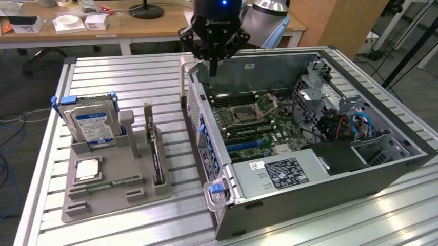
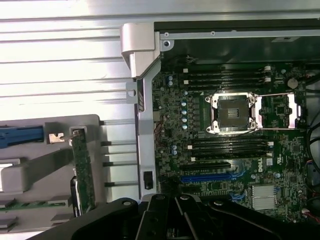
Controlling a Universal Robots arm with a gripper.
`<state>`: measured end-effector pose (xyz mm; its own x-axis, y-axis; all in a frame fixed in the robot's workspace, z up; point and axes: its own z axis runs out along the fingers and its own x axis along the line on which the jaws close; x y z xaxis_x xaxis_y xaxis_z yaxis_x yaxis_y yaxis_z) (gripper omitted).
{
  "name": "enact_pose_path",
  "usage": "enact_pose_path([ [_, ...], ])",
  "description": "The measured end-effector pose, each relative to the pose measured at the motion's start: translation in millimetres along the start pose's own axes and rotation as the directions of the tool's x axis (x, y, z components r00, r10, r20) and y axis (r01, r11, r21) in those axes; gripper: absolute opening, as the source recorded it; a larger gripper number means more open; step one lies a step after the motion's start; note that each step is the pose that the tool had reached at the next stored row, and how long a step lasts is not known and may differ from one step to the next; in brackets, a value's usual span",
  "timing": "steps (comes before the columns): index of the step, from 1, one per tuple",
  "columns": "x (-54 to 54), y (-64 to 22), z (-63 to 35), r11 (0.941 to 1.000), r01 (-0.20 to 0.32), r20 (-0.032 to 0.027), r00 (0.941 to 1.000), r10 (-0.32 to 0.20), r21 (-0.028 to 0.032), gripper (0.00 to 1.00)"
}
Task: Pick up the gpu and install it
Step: 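Reach for the gpu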
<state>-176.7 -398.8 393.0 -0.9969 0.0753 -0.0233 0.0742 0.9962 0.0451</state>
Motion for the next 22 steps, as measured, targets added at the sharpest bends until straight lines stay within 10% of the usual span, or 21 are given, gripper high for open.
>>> enact_pose_path([
  [22, 16.1, -1.2, -0.4, 1.0000, 0.000, 0.0000, 1.0000, 0.000, 0.0000, 0.11],
])
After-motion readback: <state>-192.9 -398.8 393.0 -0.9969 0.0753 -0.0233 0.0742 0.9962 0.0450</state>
